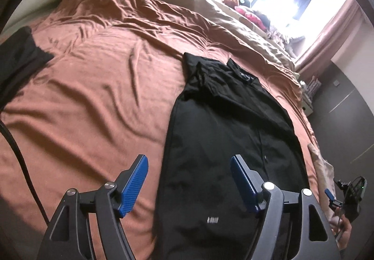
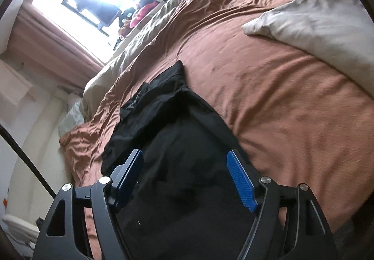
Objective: Fold large clothes
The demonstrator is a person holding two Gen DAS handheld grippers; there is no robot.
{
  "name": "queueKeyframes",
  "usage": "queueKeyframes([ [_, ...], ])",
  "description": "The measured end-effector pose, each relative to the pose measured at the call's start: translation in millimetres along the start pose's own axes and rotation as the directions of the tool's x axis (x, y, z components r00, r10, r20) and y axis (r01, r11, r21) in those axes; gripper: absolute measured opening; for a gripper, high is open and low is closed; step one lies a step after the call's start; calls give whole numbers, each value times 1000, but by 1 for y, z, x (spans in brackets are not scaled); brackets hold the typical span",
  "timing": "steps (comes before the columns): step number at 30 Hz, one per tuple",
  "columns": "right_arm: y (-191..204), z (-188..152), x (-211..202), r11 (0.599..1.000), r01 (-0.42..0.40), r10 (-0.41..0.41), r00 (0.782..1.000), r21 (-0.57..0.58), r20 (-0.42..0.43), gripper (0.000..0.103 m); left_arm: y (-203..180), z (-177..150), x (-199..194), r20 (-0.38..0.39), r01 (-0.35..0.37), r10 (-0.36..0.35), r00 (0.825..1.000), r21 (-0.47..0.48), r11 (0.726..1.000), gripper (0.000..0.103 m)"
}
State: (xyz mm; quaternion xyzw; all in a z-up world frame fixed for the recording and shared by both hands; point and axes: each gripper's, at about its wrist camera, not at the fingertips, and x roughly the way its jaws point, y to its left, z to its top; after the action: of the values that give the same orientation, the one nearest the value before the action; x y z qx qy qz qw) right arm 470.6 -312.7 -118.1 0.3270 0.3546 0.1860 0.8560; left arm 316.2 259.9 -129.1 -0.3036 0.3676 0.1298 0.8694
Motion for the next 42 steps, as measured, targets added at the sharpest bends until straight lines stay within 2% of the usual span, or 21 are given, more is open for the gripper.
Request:
queueKeyframes([
  [7,-39,-35,-42,1000,13,-13,999,-23,-36,73,21,-43,-16,-32,53,-54,998,-29,998,74],
  [12,-67,-59,-52,1000,7,-7,997,3,-75,73,30,-71,-10,-72,88,-92,993,-55,995,71],
  [18,-96,-92,-52,994,-63,73,990,84,-122,73,37,-104,-4,-121,122,-134,984,-98,988,67],
  [22,-103,-109,-43,986,-116,135,978,120,-160,73,39,-123,3,-151,174,-196,969,-149,974,59],
  [25,-103,-116,-42,977,-175,192,970,123,-148,72,41,-134,7,-162,204,-235,958,-185,961,51],
  [28,-102,-114,-44,970,-209,225,966,128,-128,62,41,-138,7,-148,225,-258,955,-205,952,50],
  [34,-105,-110,-40,962,-236,247,966,140,-71,57,41,-135,11,-109,258,-292,950,-249,933,43],
  [38,-110,-115,-28,963,-217,231,970,159,-75,54,46,-125,13,-63,260,-287,956,-274,926,37],
  [40,-110,-118,-24,962,-217,232,969,163,-80,54,49,-121,17,-61,253,-282,957,-293,922,36],
  [42,-106,-116,-19,966,-189,209,973,175,-100,52,50,-119,21,-72,239,-272,960,-301,923,29],
])
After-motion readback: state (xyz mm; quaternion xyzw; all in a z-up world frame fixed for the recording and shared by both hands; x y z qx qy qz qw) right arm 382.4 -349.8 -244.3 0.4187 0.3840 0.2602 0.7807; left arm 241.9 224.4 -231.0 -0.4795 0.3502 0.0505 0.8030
